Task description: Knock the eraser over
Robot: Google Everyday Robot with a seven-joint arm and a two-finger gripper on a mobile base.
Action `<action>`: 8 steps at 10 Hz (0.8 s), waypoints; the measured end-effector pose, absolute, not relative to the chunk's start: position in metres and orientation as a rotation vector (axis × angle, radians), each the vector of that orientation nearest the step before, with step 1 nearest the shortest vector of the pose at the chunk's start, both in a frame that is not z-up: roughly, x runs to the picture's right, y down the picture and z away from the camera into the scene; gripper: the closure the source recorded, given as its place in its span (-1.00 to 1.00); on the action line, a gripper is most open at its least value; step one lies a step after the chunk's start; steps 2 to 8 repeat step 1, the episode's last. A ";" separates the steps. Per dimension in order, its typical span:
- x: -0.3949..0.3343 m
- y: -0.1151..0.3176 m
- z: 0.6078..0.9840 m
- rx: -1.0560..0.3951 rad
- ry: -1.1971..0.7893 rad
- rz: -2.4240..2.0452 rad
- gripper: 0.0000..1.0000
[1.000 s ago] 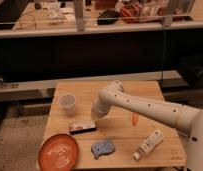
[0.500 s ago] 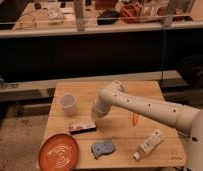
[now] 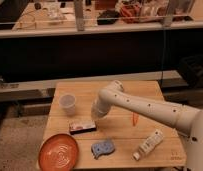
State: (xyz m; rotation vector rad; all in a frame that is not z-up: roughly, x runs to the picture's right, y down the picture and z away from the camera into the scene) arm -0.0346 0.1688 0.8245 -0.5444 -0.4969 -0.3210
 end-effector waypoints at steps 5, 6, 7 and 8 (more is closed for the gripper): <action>-0.035 0.169 0.824 -0.544 -0.497 -0.321 0.99; -0.035 0.169 0.824 -0.544 -0.497 -0.321 0.99; -0.035 0.169 0.824 -0.544 -0.497 -0.321 0.99; -0.035 0.169 0.824 -0.544 -0.497 -0.321 0.99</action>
